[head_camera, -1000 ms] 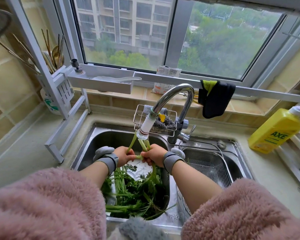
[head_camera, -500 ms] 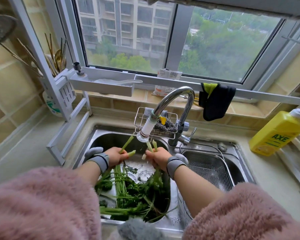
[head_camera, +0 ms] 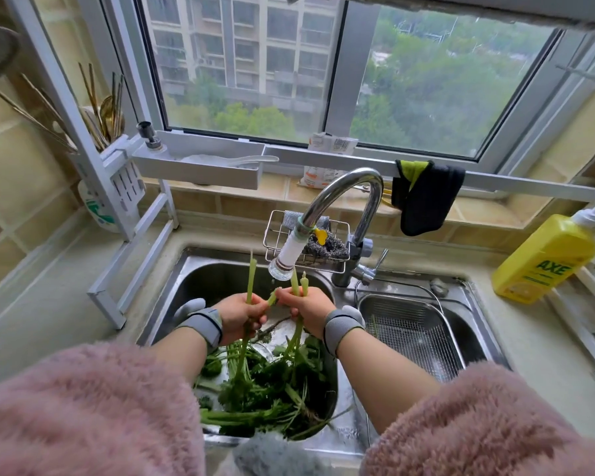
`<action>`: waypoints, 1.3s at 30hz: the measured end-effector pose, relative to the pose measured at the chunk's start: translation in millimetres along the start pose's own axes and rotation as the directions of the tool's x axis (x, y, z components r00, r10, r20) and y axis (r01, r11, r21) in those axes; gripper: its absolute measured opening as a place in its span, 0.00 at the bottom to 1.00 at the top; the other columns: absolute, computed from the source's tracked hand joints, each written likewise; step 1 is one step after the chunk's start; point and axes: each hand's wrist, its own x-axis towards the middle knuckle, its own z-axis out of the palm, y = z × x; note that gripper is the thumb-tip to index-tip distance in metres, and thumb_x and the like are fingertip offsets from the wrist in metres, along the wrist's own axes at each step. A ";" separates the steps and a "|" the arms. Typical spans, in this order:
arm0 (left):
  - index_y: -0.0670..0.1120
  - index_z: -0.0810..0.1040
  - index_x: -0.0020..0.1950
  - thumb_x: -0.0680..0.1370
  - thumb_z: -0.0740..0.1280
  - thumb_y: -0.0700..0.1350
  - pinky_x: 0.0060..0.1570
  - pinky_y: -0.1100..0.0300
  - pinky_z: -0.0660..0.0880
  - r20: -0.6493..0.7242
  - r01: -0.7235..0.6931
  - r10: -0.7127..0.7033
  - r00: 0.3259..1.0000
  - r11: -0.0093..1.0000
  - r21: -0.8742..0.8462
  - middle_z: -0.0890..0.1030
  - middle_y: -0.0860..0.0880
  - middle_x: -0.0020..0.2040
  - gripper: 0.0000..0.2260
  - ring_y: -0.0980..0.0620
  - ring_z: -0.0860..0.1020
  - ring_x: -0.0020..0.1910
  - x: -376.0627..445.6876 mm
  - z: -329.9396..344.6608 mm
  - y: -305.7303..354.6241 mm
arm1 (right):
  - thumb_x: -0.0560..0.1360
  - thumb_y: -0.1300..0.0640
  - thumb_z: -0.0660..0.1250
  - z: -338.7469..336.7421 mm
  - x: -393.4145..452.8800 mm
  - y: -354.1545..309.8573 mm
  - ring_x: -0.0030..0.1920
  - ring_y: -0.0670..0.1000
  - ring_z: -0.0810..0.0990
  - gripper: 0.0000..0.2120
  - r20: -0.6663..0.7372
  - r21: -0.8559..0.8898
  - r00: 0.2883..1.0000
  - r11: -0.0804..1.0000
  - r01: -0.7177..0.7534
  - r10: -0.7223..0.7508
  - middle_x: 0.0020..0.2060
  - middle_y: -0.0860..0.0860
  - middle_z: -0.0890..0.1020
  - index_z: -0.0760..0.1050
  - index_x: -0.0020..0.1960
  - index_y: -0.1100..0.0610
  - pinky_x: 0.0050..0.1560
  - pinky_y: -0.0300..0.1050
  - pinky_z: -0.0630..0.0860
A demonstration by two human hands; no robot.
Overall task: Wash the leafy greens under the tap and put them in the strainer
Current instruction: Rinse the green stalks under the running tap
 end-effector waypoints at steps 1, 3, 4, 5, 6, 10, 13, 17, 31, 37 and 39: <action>0.43 0.69 0.40 0.81 0.58 0.40 0.27 0.64 0.66 0.001 -0.003 0.003 1.000 1.000 -0.009 0.73 0.49 0.26 0.09 0.56 0.68 0.23 0.7 2.3 -0.2 | 0.73 0.58 0.70 0.5 -0.2 -0.3 0.34 0.47 0.74 0.05 -0.005 -0.007 1.000 1.000 0.015 -0.016 0.35 0.52 0.78 0.80 0.44 0.60 0.36 0.38 0.69; 0.43 0.68 0.40 0.80 0.60 0.40 0.25 0.64 0.69 0.012 -0.002 0.002 1.000 1.000 -0.030 0.75 0.47 0.29 0.09 0.55 0.70 0.23 1.3 7.2 0.4 | 0.72 0.59 0.71 0.1 1.9 -1.5 0.38 0.51 0.75 0.06 -0.047 -0.037 0.998 0.998 0.046 -0.048 0.36 0.54 0.79 0.80 0.46 0.62 0.40 0.42 0.72; 0.43 0.68 0.40 0.80 0.60 0.40 0.25 0.64 0.70 0.014 0.002 -0.001 1.000 0.999 -0.041 0.75 0.45 0.31 0.08 0.54 0.72 0.24 1.1 9.5 1.2 | 0.72 0.59 0.71 -0.2 2.8 -2.1 0.40 0.53 0.75 0.04 -0.068 -0.086 0.995 0.994 0.060 -0.066 0.37 0.55 0.79 0.81 0.43 0.60 0.43 0.47 0.74; 0.42 0.68 0.41 0.80 0.61 0.40 0.25 0.63 0.72 0.005 0.003 -0.003 1.000 0.999 -0.048 0.75 0.43 0.33 0.08 0.52 0.74 0.26 0.7 11.4 2.3 | 0.72 0.58 0.71 0.0 4.2 -2.7 0.41 0.54 0.75 0.04 -0.086 -0.140 0.992 0.987 0.077 -0.090 0.38 0.56 0.79 0.81 0.40 0.57 0.47 0.51 0.75; 0.42 0.68 0.41 0.80 0.61 0.41 0.26 0.61 0.75 -0.008 0.005 -0.006 1.000 0.999 -0.050 0.75 0.42 0.36 0.07 0.50 0.75 0.29 0.5 13.2 3.8 | 0.72 0.57 0.71 -0.8 5.7 -2.5 0.42 0.54 0.76 0.06 -0.094 -0.198 0.990 0.976 0.089 -0.110 0.38 0.56 0.80 0.81 0.37 0.54 0.51 0.55 0.76; 0.43 0.67 0.41 0.80 0.61 0.43 0.30 0.56 0.80 -0.067 0.013 -0.015 0.998 1.000 -0.019 0.74 0.44 0.39 0.08 0.49 0.74 0.36 1.4 19.4 7.3 | 0.74 0.59 0.69 -5.3 6.2 -6.2 0.43 0.53 0.76 0.05 -0.067 -0.269 0.987 0.956 0.121 -0.144 0.39 0.55 0.81 0.82 0.44 0.60 0.56 0.56 0.76; 0.44 0.68 0.40 0.80 0.61 0.43 0.34 0.52 0.80 -0.072 0.013 -0.015 0.997 0.999 -0.029 0.72 0.45 0.37 0.09 0.50 0.72 0.36 3.1 20.2 7.0 | 0.74 0.63 0.68 -8.5 3.7 -9.3 0.43 0.53 0.75 0.08 -0.032 -0.287 0.987 0.948 0.141 -0.157 0.40 0.55 0.80 0.80 0.51 0.65 0.52 0.50 0.74; 0.43 0.69 0.40 0.81 0.59 0.43 0.41 0.50 0.78 -0.099 0.020 -0.020 0.995 1.000 -0.003 0.70 0.46 0.36 0.10 0.51 0.69 0.35 3.5 20.4 7.0 | 0.76 0.63 0.65 -11.0 -0.7 -13.5 0.39 0.47 0.74 0.09 0.007 -0.357 0.988 0.923 0.146 -0.153 0.36 0.49 0.78 0.80 0.54 0.65 0.45 0.38 0.72; 0.42 0.71 0.37 0.82 0.55 0.38 0.31 0.61 0.63 -0.124 -0.028 0.038 0.992 0.997 0.075 0.67 0.47 0.31 0.14 0.53 0.64 0.29 6.4 17.2 3.3 | 0.80 0.60 0.59 -12.7 1.0 -7.9 0.30 0.45 0.67 0.12 -0.105 -0.270 0.992 0.962 0.034 -0.065 0.32 0.48 0.75 0.79 0.43 0.58 0.34 0.37 0.65; 0.42 0.70 0.36 0.81 0.59 0.39 0.33 0.62 0.63 -0.128 -0.096 0.112 0.985 0.987 0.130 0.66 0.46 0.32 0.13 0.53 0.64 0.30 7.1 26.3 6.1 | 0.77 0.60 0.64 -3.5 0.2 -6.8 0.34 0.47 0.75 0.10 -0.080 -0.054 0.994 0.996 0.066 -0.070 0.31 0.49 0.78 0.78 0.38 0.56 0.46 0.48 0.75; 0.42 0.71 0.37 0.80 0.60 0.40 0.34 0.62 0.65 -0.119 -0.099 0.116 0.986 0.986 0.137 0.67 0.46 0.32 0.11 0.53 0.65 0.31 7.9 27.5 5.6 | 0.77 0.61 0.64 -4.2 1.1 -8.2 0.36 0.49 0.76 0.09 -0.085 -0.081 0.992 0.993 0.083 -0.090 0.34 0.51 0.78 0.78 0.38 0.56 0.48 0.49 0.74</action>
